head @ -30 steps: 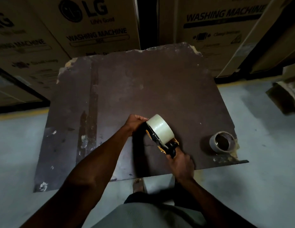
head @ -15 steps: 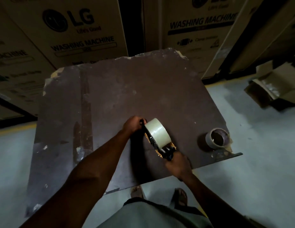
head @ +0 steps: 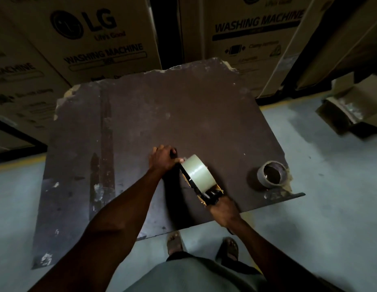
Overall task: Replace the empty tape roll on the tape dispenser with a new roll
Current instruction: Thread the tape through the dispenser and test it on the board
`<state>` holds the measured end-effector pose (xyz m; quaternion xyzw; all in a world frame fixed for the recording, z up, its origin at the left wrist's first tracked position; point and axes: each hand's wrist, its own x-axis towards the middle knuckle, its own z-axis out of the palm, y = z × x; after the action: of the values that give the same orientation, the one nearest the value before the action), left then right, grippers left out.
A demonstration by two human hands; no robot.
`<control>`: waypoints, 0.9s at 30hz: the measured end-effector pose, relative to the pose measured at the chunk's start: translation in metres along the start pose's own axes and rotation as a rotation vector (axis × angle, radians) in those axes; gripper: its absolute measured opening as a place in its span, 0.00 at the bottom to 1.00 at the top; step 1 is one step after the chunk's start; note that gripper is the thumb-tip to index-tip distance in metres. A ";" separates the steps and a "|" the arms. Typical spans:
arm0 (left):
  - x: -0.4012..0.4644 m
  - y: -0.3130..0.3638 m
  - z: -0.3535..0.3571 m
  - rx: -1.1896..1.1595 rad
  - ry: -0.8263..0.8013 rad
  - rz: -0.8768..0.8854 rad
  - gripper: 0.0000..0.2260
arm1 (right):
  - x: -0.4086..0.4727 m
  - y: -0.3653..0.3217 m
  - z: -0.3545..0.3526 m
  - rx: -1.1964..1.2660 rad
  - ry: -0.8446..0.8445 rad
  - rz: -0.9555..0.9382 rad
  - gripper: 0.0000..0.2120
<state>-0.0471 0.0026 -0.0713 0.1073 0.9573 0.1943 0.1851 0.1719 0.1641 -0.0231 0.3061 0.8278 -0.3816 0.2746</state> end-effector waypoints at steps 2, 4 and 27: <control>-0.006 0.007 -0.002 0.027 0.027 -0.040 0.23 | -0.002 0.010 0.002 -0.013 0.012 -0.010 0.16; -0.016 0.011 -0.001 0.083 0.071 -0.064 0.22 | -0.005 0.018 0.004 0.001 -0.005 -0.022 0.15; -0.064 -0.014 0.036 0.561 -0.187 0.549 0.27 | -0.026 0.062 0.011 0.114 0.030 0.093 0.20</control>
<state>0.0235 -0.0156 -0.0874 0.4225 0.8880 -0.0432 0.1762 0.2359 0.1803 -0.0405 0.3651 0.7936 -0.4102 0.2620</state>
